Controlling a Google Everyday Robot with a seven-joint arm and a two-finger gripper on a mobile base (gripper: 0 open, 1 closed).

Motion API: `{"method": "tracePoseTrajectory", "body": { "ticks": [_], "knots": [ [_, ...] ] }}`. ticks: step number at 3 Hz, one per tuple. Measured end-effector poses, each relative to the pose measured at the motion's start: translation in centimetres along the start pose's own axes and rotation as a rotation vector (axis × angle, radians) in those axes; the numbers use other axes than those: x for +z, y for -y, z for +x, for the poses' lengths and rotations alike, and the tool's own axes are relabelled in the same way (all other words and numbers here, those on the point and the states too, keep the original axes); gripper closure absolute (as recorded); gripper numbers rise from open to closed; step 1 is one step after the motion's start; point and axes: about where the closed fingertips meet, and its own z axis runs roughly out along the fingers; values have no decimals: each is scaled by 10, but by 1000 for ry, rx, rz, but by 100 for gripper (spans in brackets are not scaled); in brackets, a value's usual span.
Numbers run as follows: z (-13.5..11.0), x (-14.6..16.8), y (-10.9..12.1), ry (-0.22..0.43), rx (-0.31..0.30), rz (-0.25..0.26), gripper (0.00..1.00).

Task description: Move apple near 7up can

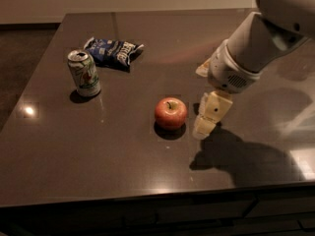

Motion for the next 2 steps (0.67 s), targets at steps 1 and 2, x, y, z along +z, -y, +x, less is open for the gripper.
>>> {"method": "tracePoseTrajectory", "body": {
  "ticks": [1,2],
  "knots": [
    [-16,19,-3,30,-14,-32,0],
    [-30,33,-7,48,-30,-60,0]
  ]
}}
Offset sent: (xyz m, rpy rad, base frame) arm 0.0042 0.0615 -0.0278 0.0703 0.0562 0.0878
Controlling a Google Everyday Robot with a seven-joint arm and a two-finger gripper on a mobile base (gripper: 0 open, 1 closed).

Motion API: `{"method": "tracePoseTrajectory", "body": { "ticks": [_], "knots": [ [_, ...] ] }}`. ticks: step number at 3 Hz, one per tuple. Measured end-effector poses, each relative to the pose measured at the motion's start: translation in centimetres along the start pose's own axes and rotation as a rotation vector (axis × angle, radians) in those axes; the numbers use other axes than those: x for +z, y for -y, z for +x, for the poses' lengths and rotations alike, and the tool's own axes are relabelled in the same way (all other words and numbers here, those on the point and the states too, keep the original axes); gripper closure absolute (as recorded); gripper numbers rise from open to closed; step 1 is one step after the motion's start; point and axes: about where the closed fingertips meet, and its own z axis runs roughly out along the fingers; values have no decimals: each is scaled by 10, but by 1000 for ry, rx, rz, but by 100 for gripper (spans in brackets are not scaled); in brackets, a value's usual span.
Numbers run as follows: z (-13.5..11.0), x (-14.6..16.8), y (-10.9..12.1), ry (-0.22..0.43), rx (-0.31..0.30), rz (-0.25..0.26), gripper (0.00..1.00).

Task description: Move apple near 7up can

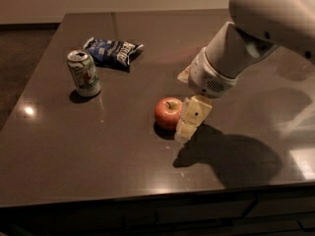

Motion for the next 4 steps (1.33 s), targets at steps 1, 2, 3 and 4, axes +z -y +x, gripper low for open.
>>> {"method": "tracePoseTrajectory", "body": {
  "ticks": [1,2,3,4],
  "knots": [
    [-10,13,-4,1,-18,-26,3],
    [-13,22,-7,-22,-32,-46,33],
    [-13,26,-8,-38,-36,-56,56],
    [-28,26,2,-52,-37,-66,80]
  ]
}}
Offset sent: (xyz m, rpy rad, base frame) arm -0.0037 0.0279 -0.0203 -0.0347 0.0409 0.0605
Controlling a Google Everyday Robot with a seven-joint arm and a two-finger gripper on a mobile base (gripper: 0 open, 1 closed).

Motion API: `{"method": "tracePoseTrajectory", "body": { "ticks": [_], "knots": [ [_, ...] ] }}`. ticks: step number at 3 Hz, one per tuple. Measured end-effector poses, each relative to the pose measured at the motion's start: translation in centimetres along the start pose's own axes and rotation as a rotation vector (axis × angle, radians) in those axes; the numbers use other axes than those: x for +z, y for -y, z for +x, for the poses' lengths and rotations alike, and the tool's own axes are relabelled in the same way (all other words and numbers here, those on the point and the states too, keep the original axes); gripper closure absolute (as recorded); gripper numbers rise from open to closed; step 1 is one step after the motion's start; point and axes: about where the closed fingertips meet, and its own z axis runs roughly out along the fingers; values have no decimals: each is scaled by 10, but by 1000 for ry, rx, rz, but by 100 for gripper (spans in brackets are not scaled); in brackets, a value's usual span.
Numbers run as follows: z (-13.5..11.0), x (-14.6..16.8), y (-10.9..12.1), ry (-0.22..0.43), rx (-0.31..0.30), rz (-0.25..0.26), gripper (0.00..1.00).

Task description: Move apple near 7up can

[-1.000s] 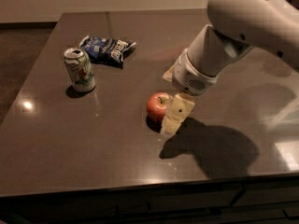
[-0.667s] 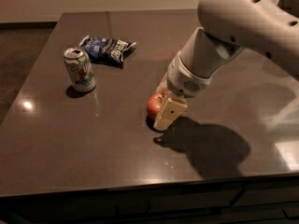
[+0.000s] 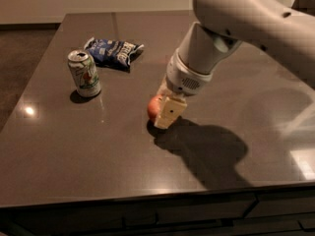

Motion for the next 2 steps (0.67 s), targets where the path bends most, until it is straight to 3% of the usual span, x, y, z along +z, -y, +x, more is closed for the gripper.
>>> {"method": "tracePoseTrajectory", "body": {
  "ticks": [1,2],
  "knots": [
    [-37,-2,31,29,24,-5,100],
    [-68,-2,52,53,30,5,100]
  ]
}}
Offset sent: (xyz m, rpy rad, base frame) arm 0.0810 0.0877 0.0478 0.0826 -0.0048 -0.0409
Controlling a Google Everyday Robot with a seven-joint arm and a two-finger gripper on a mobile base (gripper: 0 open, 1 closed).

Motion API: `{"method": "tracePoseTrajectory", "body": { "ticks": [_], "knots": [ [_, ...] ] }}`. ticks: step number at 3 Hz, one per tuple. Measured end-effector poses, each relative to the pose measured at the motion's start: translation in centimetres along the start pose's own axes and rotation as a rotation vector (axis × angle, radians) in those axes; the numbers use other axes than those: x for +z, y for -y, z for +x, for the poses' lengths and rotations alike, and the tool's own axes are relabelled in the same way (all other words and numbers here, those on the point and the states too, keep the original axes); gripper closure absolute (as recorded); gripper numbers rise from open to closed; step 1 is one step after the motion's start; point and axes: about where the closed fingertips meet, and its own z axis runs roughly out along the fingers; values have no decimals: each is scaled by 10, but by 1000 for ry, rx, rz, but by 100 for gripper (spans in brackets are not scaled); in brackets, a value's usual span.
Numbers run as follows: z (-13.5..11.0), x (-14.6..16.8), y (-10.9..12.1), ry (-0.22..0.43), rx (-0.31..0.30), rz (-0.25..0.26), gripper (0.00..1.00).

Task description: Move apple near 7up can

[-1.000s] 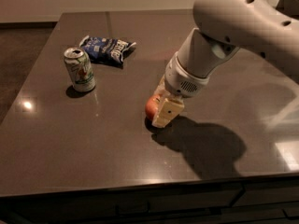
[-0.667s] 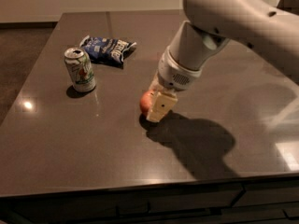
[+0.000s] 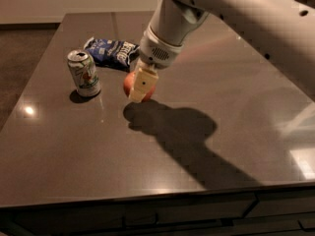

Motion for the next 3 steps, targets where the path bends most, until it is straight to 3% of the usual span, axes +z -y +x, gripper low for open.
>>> {"method": "tracePoseTrajectory", "body": {
  "ticks": [2,3],
  "knots": [
    [-50,37,16,20,10,7,98],
    [-59,50,18,16,4,5,76]
  ]
}}
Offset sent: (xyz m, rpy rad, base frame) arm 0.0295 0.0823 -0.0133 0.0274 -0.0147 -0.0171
